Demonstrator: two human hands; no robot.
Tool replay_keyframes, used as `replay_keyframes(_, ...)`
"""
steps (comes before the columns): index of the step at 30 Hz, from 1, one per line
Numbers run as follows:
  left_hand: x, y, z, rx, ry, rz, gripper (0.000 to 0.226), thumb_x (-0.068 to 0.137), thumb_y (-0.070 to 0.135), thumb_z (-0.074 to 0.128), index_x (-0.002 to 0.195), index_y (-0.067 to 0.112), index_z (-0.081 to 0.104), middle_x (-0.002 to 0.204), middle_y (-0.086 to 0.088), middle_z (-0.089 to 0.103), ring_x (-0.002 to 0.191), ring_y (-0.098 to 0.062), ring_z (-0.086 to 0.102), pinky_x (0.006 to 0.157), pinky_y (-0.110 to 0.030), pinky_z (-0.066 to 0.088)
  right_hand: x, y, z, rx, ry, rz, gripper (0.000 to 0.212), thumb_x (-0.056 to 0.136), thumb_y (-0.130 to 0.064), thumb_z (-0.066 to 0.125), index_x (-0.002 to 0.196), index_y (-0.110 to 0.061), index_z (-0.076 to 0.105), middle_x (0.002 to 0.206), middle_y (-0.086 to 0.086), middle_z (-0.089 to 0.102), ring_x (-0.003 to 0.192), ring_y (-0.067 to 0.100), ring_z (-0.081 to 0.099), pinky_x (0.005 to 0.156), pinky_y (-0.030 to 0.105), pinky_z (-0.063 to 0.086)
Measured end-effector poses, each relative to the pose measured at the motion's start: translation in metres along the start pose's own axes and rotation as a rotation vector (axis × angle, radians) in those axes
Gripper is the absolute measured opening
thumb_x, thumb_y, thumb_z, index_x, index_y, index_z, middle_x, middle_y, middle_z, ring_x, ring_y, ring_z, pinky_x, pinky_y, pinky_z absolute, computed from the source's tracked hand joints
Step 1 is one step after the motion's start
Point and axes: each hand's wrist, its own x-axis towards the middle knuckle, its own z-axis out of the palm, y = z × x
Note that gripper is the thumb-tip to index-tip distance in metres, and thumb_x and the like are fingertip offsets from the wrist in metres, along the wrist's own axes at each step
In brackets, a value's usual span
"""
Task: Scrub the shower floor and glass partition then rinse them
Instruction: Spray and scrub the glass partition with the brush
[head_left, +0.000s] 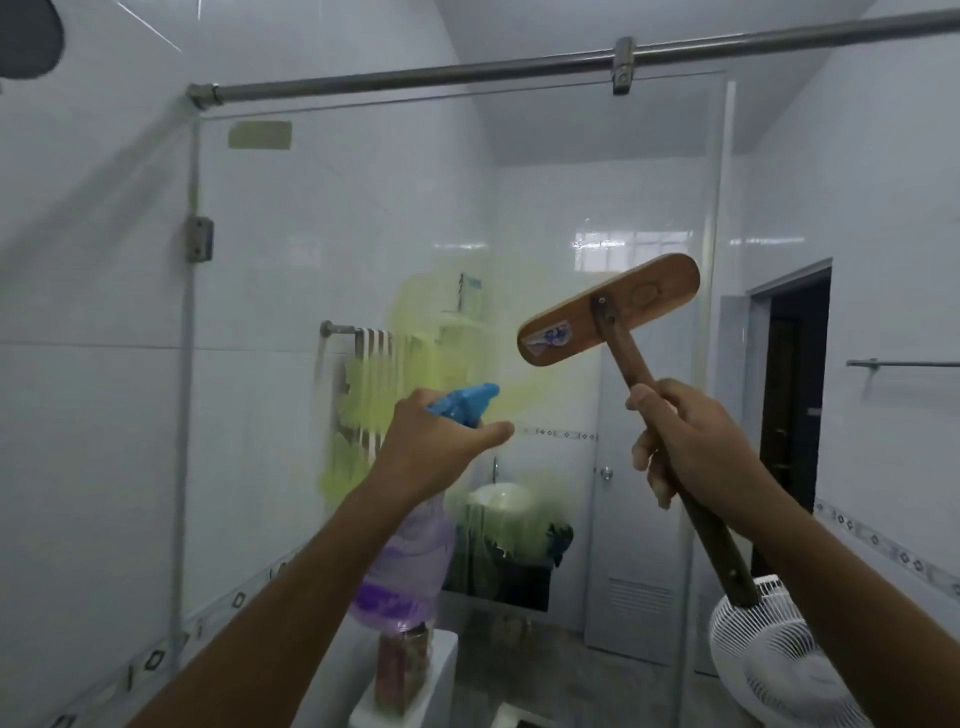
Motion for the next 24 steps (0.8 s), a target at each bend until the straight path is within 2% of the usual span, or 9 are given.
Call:
replay_keyframes(5,-0.001,0.011,0.014,0.036,0.018,0.124,0.036,0.071,0.034,0.086,0.062,0.009,0.062,0.051,0.007,0.055,0.047,-0.005,0.050,0.050,-0.015,0.042,0.009,-0.009,-0.010,0.052,0.044,0.079,0.029,0.105,-0.036,0.044,0.104,-0.009,0.057,0.061,0.004,0.052,0.043,0.015,0.046,0.042,0.026,0.044)
replay_keyframes(8,0.001,0.012,0.018,0.037,0.045,0.118,0.037,0.073,0.032,0.085,0.059,0.008,0.059,0.051,0.003,0.056,0.045,-0.008,0.050,0.051,-0.021,0.045,0.024,-0.016,-0.015,0.019,0.059,0.082,0.031,0.105,-0.042,0.040,0.103,-0.015,0.055,0.065,0.003,0.048,0.046,0.012,0.043,0.043,0.026,0.042)
replay_keyframes(12,-0.003,0.018,0.025,0.065,0.035,0.108,0.037,0.074,0.034,0.083,0.062,0.008,0.060,0.052,0.004,0.055,0.046,-0.008,0.051,0.051,-0.023,0.046,0.040,-0.025,-0.021,-0.185,0.114,-0.006,0.040,0.105,-0.052,0.031,0.106,-0.017,0.051,0.073,0.001,0.052,0.055,0.009,0.049,0.050,0.024,0.044)
replay_keyframes(17,-0.007,0.028,0.028,0.049,0.052,0.086,0.036,0.074,0.035,0.083,0.065,0.008,0.061,0.056,-0.003,0.057,0.048,-0.012,0.053,0.053,-0.029,0.050,0.053,-0.026,-0.029,-0.413,0.177,-0.103,0.044,0.106,-0.051,0.024,0.106,-0.016,0.050,0.079,-0.003,0.054,0.069,0.011,0.056,0.057,0.021,0.037)
replay_keyframes(21,-0.015,0.039,0.028,0.109,0.065,0.119,0.034,0.074,0.038,0.083,0.066,0.013,0.061,0.053,0.008,0.054,0.046,-0.005,0.050,0.050,-0.019,0.044,0.057,-0.026,-0.041,-0.478,0.168,-0.117,0.043,0.106,-0.050,0.024,0.105,-0.016,0.050,0.081,-0.002,0.055,0.069,0.010,0.055,0.057,0.020,0.035)
replay_keyframes(24,-0.023,0.046,0.026,0.147,0.080,0.163,0.036,0.075,0.041,0.082,0.068,0.011,0.064,0.054,0.007,0.057,0.047,-0.004,0.052,0.050,-0.016,0.045,0.057,-0.025,-0.053,-0.497,0.160,-0.115,0.044,0.106,-0.051,0.024,0.106,-0.015,0.050,0.082,-0.003,0.054,0.070,0.011,0.055,0.057,0.021,0.036)
